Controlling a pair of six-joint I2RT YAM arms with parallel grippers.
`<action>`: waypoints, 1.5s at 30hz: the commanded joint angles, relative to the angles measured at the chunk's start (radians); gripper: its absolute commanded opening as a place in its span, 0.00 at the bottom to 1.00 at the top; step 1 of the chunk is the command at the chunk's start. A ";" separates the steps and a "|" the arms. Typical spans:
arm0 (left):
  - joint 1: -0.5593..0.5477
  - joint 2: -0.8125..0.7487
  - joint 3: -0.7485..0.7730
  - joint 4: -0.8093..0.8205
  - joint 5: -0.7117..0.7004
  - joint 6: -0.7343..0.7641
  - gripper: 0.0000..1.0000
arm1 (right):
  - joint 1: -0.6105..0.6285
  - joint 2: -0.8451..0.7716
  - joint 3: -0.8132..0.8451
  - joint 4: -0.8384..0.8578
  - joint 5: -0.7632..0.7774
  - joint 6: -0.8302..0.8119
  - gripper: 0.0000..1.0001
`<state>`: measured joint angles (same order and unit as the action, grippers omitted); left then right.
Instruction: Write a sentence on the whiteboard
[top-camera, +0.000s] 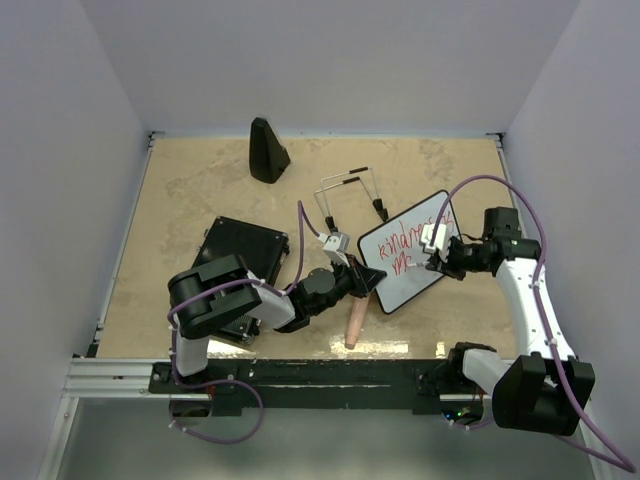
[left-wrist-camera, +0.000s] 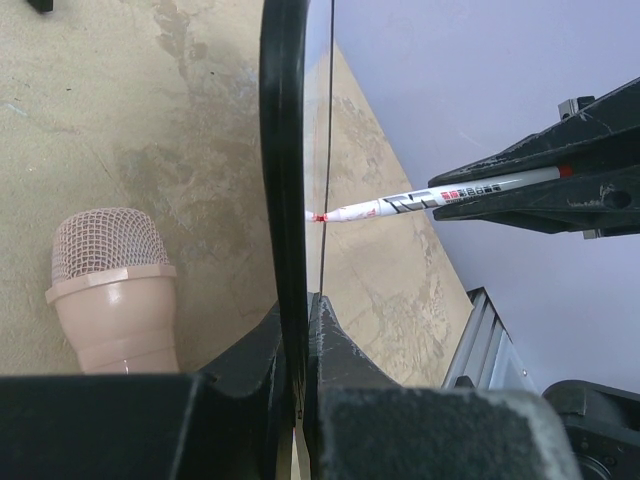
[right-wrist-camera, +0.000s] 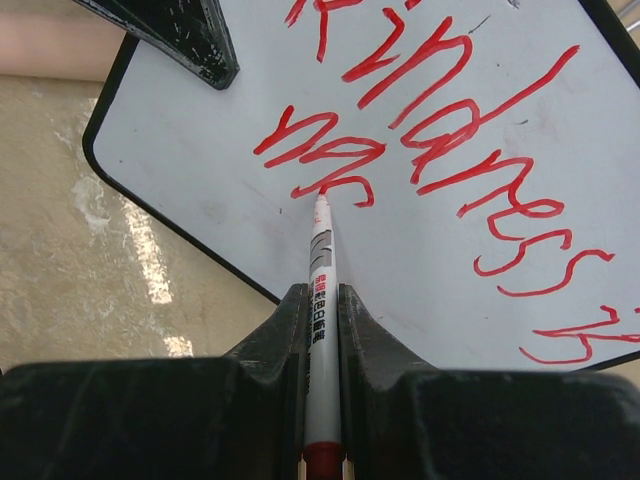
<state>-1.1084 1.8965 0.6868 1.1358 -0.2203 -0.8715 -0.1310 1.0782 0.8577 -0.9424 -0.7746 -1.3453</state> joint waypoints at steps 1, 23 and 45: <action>-0.011 -0.020 -0.003 0.053 0.013 0.045 0.00 | 0.007 -0.007 0.006 0.074 0.049 0.072 0.00; -0.011 -0.008 0.008 0.056 0.025 0.046 0.00 | 0.008 -0.001 0.026 0.126 0.047 0.147 0.00; -0.011 -0.004 0.007 0.059 0.025 0.042 0.00 | -0.005 -0.026 0.061 0.116 0.064 0.189 0.00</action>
<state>-1.1069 1.8965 0.6868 1.1397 -0.2314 -0.8715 -0.1303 1.0821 0.8715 -0.8516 -0.6777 -1.1866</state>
